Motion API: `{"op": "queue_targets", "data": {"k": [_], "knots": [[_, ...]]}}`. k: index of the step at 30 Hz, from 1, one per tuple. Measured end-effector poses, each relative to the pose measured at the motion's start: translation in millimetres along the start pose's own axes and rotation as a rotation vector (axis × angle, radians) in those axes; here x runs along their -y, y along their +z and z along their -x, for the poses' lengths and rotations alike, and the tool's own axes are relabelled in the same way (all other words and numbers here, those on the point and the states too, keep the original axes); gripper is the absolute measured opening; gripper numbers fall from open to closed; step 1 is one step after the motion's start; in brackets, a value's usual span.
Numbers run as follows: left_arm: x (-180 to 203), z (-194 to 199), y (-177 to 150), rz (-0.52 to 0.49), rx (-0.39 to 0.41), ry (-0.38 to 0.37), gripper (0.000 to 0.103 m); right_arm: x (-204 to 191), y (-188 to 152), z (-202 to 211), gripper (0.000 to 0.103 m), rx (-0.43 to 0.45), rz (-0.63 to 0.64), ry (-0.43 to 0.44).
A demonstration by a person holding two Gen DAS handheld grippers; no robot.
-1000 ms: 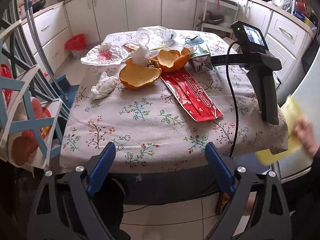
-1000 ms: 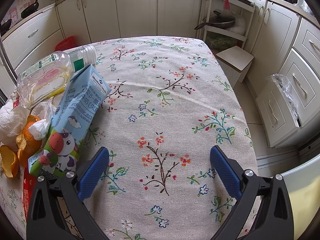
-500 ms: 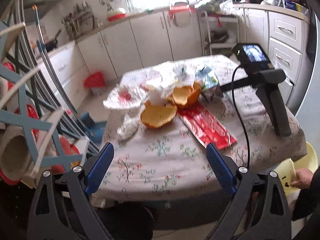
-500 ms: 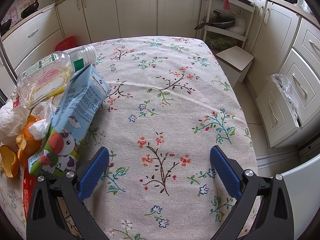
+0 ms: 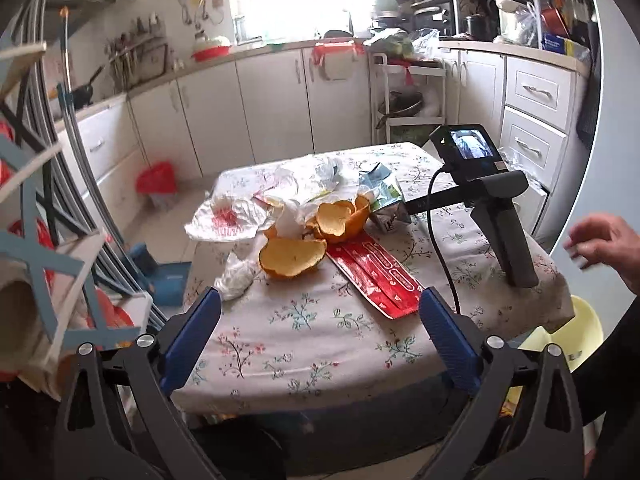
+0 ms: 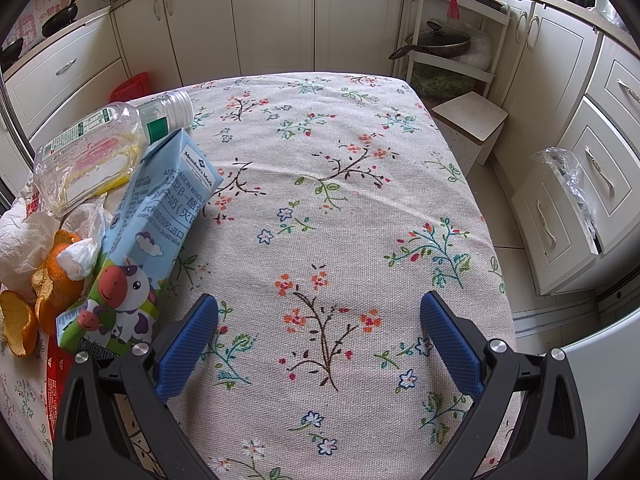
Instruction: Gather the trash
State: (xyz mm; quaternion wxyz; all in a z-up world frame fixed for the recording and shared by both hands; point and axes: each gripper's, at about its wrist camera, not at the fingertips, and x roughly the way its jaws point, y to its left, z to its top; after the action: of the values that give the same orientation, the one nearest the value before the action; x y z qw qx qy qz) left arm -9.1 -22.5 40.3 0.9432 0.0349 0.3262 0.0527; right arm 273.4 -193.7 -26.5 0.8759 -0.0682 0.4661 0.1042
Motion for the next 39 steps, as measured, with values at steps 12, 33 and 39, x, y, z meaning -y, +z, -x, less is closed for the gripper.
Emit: {"op": "queue_targets", "data": {"k": [12,33,39], "knots": [[-8,-9,-2,0.057,-0.052,-0.047,0.095,-2,4,1,0.096,-0.002,-0.005,-0.004],[16,42,3,0.063,-0.035,0.058,0.095,16,-149,220,0.096,0.321,-0.007,0.056],[33,77,-4,0.039,-0.006,0.073,0.095,5,-177,286,0.096,0.453,-0.03,0.102]]}}
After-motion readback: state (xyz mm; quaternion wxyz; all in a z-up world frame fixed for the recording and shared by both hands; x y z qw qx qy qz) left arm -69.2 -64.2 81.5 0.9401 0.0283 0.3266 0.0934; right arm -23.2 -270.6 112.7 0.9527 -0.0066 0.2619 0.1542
